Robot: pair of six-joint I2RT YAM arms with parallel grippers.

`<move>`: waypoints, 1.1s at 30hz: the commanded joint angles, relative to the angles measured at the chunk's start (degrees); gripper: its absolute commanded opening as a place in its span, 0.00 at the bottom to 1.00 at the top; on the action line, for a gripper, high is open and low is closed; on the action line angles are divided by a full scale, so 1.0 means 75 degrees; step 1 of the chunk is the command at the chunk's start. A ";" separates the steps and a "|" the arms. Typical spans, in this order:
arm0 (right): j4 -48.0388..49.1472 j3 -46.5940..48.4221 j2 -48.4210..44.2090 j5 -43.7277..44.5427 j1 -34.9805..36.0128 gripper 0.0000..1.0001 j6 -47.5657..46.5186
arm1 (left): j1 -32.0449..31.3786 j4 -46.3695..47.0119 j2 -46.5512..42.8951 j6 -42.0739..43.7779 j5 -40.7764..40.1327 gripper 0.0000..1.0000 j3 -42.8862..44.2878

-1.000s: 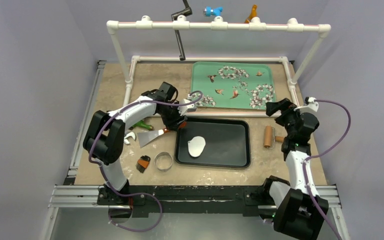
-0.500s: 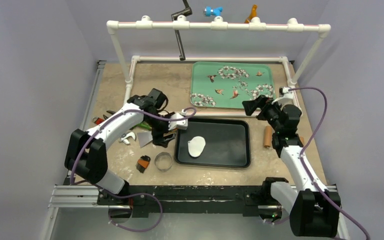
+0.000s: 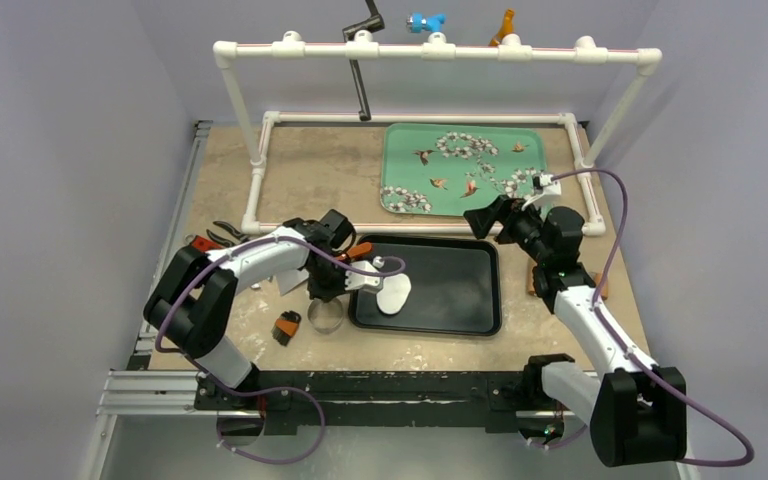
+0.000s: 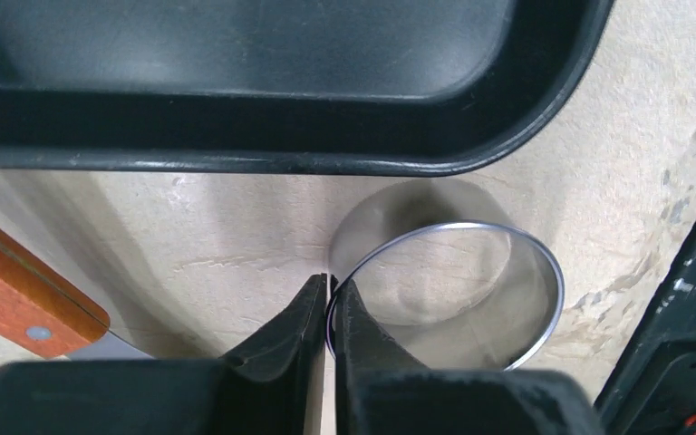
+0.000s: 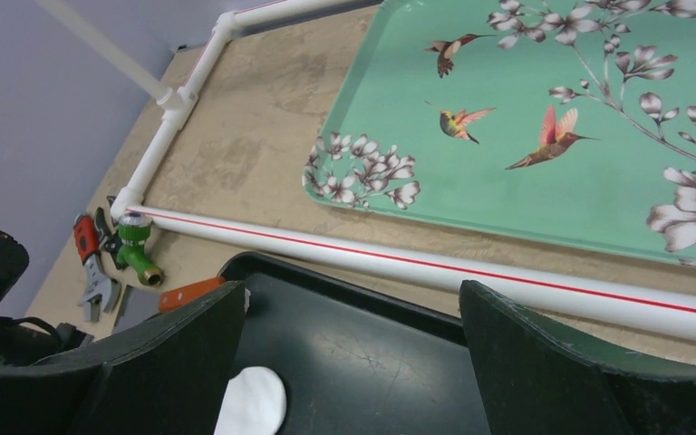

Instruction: Roll out the dumpling wrappers from the dough

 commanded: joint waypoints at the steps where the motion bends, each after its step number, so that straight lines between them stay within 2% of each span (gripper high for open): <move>1: 0.0213 0.0399 0.0231 -0.0587 0.0108 0.86 -0.0205 | -0.0101 0.0007 -0.0211 -0.0210 -0.0082 0.00 0.0027; 7: -0.0250 0.0567 0.0588 -0.0643 0.0468 0.81 -0.0359 | 0.0038 -0.0912 -0.0742 -0.0882 -0.0065 0.00 0.0903; 10: -0.0061 0.0421 0.0668 -0.0518 0.0514 0.81 -0.0337 | -0.0302 -0.0924 -0.0882 -0.1608 0.0057 0.00 0.1669; 15: 0.0055 0.0509 0.0827 -0.0496 0.0507 0.85 -0.0292 | -0.1440 -0.0703 0.0247 -0.1916 -0.0076 0.00 0.3009; 21: -0.0424 0.0680 0.0592 0.0723 0.0486 0.88 -0.0685 | -0.1813 -0.0798 0.1796 -0.2081 -0.0117 0.00 0.4639; 26: -0.0669 0.0734 0.0452 0.1009 0.0468 0.89 -0.0973 | -0.1968 -0.1078 0.2558 -0.2008 -0.0189 0.00 0.5277; 33: -0.0636 0.0723 0.0525 0.0909 0.0451 0.90 -0.1046 | -0.1962 -0.1039 0.2959 -0.1946 -0.0235 0.00 0.5224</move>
